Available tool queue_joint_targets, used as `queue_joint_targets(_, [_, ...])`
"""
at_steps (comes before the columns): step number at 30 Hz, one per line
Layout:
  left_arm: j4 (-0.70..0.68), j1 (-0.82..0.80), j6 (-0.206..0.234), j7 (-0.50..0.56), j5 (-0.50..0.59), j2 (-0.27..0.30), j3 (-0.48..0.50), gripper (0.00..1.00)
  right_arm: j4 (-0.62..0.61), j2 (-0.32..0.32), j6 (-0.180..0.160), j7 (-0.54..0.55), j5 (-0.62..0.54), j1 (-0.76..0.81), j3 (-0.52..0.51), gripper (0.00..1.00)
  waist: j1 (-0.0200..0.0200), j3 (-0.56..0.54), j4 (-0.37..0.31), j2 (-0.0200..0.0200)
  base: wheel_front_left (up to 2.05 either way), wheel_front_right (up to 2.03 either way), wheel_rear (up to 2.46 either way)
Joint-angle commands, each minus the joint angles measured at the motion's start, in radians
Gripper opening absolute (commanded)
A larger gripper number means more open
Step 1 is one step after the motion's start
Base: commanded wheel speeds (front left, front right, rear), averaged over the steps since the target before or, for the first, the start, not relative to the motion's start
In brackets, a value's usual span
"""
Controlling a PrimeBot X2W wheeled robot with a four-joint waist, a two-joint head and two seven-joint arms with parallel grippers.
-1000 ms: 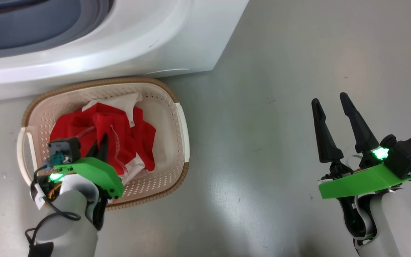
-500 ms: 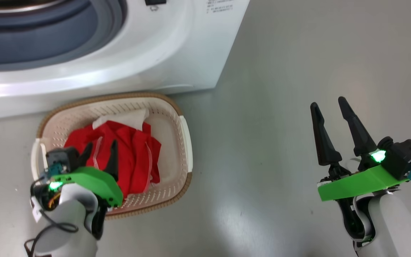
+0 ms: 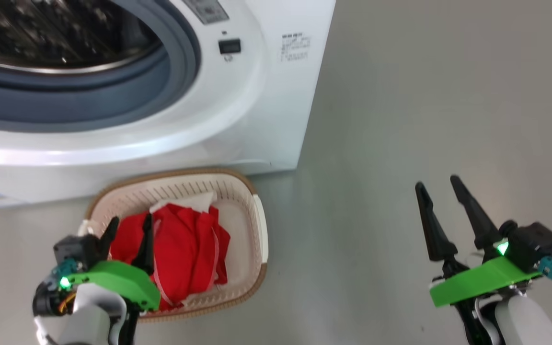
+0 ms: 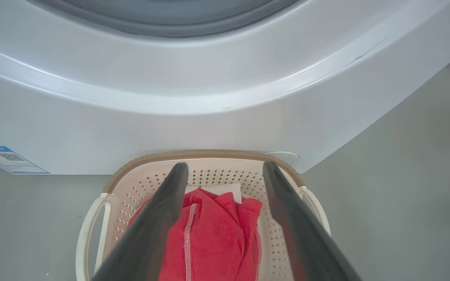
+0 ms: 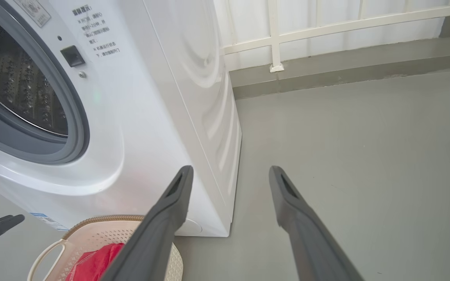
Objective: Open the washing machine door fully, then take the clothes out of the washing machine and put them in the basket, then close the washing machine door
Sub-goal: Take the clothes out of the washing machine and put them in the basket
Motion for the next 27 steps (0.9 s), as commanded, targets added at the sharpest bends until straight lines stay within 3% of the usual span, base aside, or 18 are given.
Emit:
queue_joint_targets(1, [-0.042,0.042,-0.006,-0.012,0.015,0.031,0.040,1.00,-0.015,-0.013,0.007,-0.006,0.011,0.028,0.027,1.00,0.0000,-0.078,0.018,0.0000,0.00,0.00,0.00])
queue_joint_targets(27, [-0.545,0.403,-0.006,-0.012,0.132,0.012,0.124,1.00,-0.005,-0.047,0.007,-0.006,0.022,0.192,0.006,1.00,0.0000,-0.317,0.028,0.0000,0.00,0.00,0.00])
